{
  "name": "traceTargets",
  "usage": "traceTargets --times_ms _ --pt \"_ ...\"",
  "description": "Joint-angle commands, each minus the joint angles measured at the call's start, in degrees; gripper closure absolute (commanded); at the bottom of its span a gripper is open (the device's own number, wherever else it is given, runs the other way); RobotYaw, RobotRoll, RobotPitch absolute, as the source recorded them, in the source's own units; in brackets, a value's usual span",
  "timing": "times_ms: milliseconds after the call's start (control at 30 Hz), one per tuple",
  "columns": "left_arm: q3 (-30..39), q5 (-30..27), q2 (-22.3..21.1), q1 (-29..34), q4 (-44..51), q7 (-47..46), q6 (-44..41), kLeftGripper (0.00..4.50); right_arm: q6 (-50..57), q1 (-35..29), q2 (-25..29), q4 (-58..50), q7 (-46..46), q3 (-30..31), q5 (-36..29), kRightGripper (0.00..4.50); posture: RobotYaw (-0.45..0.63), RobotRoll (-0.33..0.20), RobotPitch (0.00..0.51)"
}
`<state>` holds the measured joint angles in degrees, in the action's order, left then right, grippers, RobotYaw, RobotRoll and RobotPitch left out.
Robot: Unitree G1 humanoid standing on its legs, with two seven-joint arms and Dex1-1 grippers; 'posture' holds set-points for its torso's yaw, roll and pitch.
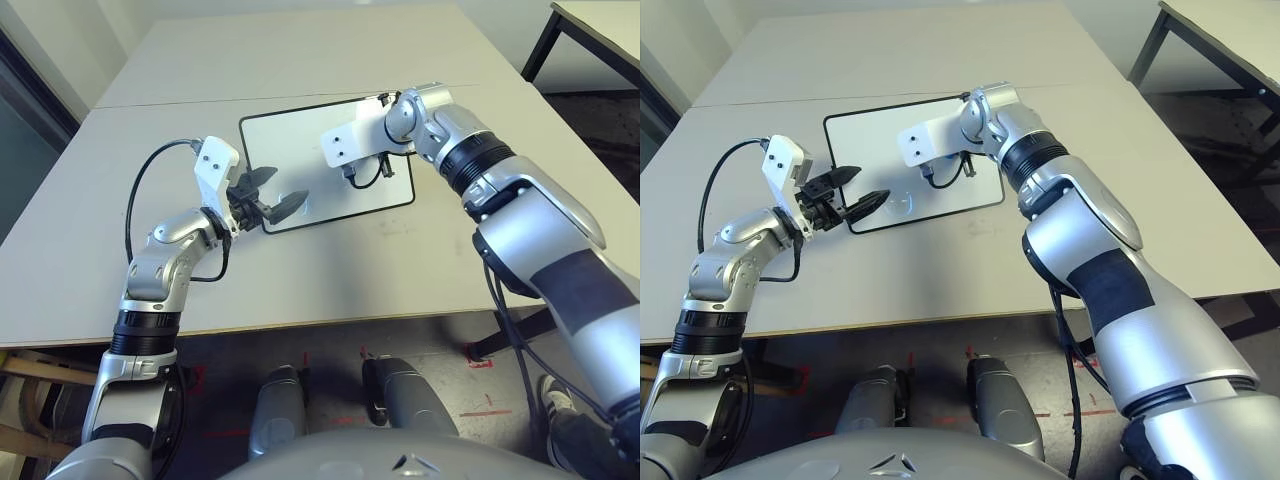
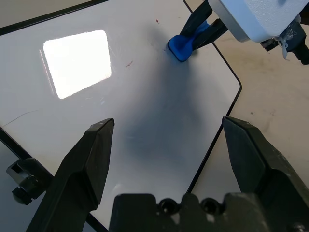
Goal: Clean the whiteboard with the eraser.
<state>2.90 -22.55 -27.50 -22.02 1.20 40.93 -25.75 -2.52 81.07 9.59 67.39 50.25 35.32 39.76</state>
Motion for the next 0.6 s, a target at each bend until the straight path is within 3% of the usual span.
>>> traceTargets --times_ms 33,600 --pt "-0.1 0.5 0.1 0.3 0.2 -0.3 0.2 0.0 -0.4 -1.1 -1.8 0.6 -0.5 0.3 -0.4 4.38 0.01 0.0 0.084" --pt "-0.2 0.6 0.2 0.0 0.0 -0.2 0.4 0.0 0.4 3.8 0.8 5.7 -6.6 -0.2 0.8 4.38 0.01 0.0 0.081"
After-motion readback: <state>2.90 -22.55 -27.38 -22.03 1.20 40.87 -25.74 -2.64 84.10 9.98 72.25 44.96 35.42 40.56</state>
